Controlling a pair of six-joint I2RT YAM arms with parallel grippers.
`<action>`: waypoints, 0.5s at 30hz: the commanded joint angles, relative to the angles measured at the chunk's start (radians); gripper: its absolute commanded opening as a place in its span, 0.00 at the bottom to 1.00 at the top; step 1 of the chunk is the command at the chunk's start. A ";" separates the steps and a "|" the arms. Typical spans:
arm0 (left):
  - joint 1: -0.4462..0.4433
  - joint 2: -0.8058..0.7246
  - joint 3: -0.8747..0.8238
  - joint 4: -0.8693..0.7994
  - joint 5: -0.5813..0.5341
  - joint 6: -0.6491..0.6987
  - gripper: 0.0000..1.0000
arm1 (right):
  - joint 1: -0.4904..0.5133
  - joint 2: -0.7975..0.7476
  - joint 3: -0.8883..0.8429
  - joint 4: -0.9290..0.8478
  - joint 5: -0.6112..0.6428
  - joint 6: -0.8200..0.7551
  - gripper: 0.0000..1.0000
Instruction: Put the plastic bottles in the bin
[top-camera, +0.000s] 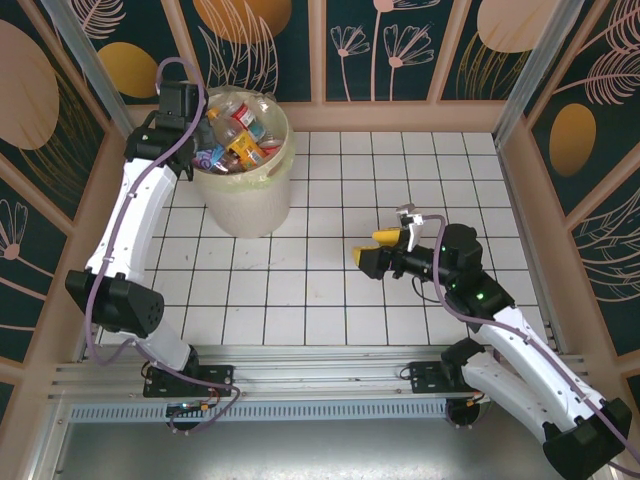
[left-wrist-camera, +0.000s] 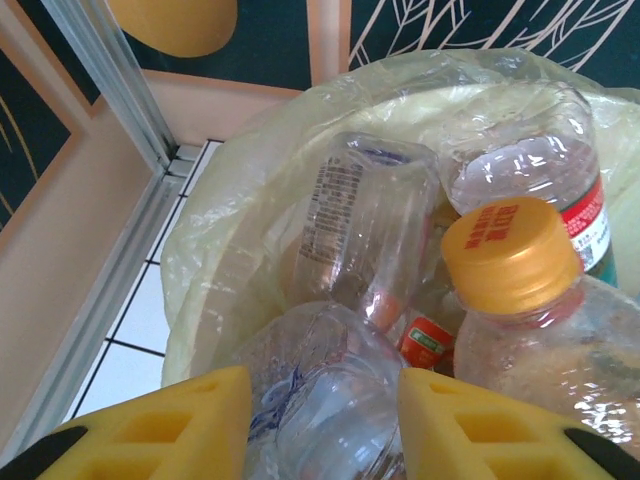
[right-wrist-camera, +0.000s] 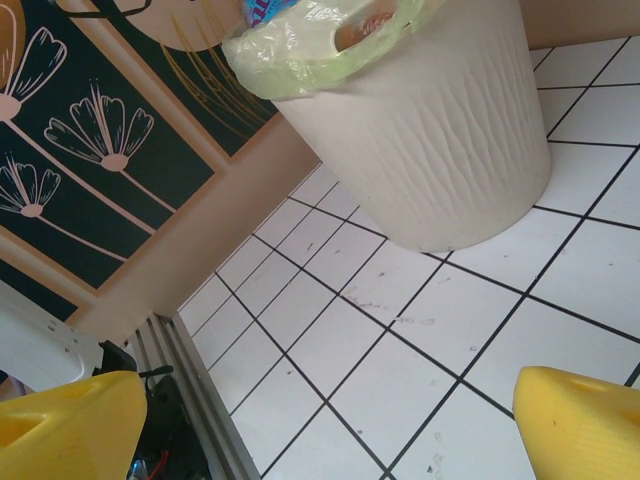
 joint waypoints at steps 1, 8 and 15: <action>0.003 0.022 -0.030 0.020 0.062 -0.001 0.43 | -0.001 -0.013 -0.010 0.012 0.013 -0.011 0.95; 0.003 0.025 -0.027 0.020 0.075 -0.006 0.43 | -0.002 -0.010 -0.007 0.012 0.018 -0.009 0.95; 0.003 -0.070 -0.045 0.061 0.102 0.001 0.52 | -0.002 -0.019 -0.007 0.010 0.093 -0.011 0.95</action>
